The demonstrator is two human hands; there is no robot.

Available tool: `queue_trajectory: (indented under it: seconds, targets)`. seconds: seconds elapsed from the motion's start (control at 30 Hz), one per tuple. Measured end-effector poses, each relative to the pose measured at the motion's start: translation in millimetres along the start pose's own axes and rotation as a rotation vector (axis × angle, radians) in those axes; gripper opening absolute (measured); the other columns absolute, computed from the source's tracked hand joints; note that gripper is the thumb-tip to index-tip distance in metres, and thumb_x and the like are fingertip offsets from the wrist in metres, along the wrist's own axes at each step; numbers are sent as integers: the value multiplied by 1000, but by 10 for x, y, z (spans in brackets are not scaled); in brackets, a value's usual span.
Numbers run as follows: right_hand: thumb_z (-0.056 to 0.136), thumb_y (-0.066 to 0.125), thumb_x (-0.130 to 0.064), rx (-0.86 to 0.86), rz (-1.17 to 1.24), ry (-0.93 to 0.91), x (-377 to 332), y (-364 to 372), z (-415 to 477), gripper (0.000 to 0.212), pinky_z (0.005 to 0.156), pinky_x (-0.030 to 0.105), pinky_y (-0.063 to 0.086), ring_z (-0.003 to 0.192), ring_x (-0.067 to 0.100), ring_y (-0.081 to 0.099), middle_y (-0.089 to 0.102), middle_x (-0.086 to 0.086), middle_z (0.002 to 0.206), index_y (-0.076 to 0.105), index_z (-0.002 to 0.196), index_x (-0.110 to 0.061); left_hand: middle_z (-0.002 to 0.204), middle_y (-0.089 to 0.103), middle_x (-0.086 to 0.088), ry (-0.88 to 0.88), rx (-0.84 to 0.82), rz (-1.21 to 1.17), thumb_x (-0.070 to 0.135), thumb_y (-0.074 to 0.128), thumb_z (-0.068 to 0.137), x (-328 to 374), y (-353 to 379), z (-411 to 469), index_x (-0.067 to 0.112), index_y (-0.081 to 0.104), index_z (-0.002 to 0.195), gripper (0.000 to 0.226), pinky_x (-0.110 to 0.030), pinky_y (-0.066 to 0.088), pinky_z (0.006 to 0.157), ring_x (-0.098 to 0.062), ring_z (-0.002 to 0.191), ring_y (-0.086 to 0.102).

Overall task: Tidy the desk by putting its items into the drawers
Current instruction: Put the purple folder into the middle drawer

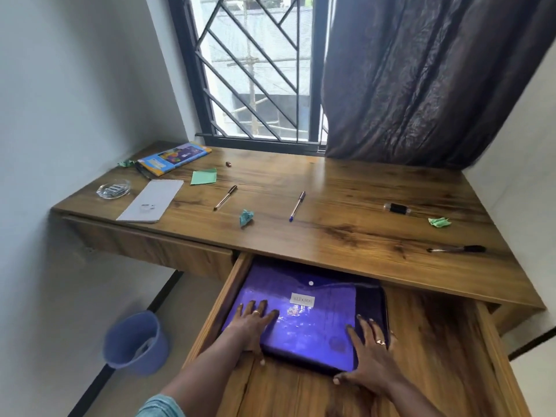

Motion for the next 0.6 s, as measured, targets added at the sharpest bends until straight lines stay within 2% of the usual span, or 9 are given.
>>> queue_trajectory:
  seconds: [0.03,0.07,0.13,0.23,0.33,0.43,0.53,0.6]
  targets:
    - [42,17,-101,62,-30,-34,-23,12,70,120,95,58,37,128,31,45,42,7,144,56,128,-28,160,-8,-8,8,6,-26,47,76,68,6,-8,-16,27,0,152,115,-52,-5,119,-34,147,-11]
    - [54,12,-98,92,-28,-74,-72,22,129,106,88,53,45,113,28,55,55,6,129,66,111,-28,161,-4,-7,17,27,-55,52,74,69,13,-30,-30,26,5,152,111,-51,-5,120,-31,148,-8]
    - [72,10,-87,149,5,-186,-243,20,249,85,79,47,51,101,23,53,57,1,115,67,98,-30,161,8,-5,23,113,-110,56,68,74,6,-107,-89,23,16,151,99,-47,-2,120,-27,148,1]
    - [89,13,-69,341,70,-324,-670,-244,338,72,69,40,54,95,22,52,65,4,104,70,86,-25,153,34,-4,16,281,-124,51,56,86,-65,-255,-195,21,26,149,76,-41,5,120,-23,144,20]
    - [96,18,-53,462,151,-417,-1163,-430,422,65,72,35,53,92,23,56,67,6,100,71,84,-18,138,53,-8,-18,396,-132,35,43,96,-252,-341,-317,23,37,144,50,-33,14,118,-20,137,34]
    - [100,12,-45,583,183,-506,-1689,-549,496,67,71,32,52,90,23,49,68,7,97,71,83,-16,125,64,-7,-30,507,-162,20,38,98,-534,-379,-468,22,47,137,41,-26,27,107,-23,123,48]
    - [95,34,-35,636,211,-540,-2263,-657,611,43,73,33,49,88,23,50,68,7,96,70,84,-15,115,69,-7,-10,620,-178,22,39,97,-922,-417,-683,18,59,124,34,-27,34,97,-28,109,58]
    - [87,42,-30,615,224,-567,-2752,-689,705,31,74,32,48,86,24,56,66,6,95,69,83,-15,116,69,-7,8,684,-195,22,40,96,-1289,-383,-845,16,61,123,35,-32,40,97,-27,107,62]
Point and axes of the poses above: each hand's wrist, its own z-axis towards the middle knuckle, its own y-axis out of the palm, x = y × z, the point moved 6 cm from there along z, towards the middle knuckle
